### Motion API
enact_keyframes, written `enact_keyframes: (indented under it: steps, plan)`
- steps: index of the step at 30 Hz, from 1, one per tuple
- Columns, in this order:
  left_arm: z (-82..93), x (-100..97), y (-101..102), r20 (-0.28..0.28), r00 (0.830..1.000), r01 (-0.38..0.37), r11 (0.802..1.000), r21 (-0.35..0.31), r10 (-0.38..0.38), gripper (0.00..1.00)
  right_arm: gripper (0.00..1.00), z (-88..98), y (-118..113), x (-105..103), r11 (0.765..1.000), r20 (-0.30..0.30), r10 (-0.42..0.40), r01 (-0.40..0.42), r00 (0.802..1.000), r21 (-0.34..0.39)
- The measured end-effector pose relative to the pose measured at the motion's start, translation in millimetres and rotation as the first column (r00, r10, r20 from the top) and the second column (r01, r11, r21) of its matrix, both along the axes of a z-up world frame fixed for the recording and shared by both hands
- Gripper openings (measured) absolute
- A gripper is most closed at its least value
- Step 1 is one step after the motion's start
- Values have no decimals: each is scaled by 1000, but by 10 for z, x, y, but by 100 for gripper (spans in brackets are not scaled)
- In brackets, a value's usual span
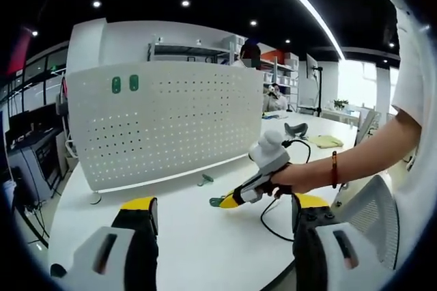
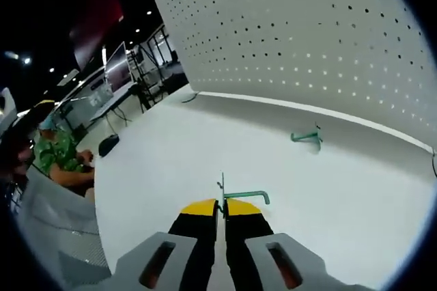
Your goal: Insert the hook assembly into the mounting plate slot until the hook locks in place.
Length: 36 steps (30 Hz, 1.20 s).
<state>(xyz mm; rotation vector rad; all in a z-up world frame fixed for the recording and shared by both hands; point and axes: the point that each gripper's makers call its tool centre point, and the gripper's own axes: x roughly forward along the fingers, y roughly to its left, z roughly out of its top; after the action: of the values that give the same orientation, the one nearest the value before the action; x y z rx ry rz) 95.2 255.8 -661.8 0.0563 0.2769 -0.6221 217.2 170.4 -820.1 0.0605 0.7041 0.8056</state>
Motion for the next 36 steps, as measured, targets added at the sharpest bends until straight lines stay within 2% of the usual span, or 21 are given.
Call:
enact_keyframes:
  steps: [6,15,21,27,36]
  plan:
    - [-1,-28,-18,6,1000,11,1000,-5,-11,82,2,102,-2,-114,999,-18,-23,24,1000,33]
    - [-15,-102,-68,13,999,50,999,2,-50,81,2,215,17,-345,995,-82,-58,65,995,81]
    - [-29,-160,-120,17,995,98,995,18,-98,80,2,383,37,-532,994,-61,-50,56,997,93]
    - [-65,-212,-167,16,987,161,986,50,-162,80,2,597,0,-631,990,-45,-67,72,997,118]
    - [-80,-202,-288,32,963,264,958,113,-269,75,2,854,-29,-792,985,-71,-86,96,994,147]
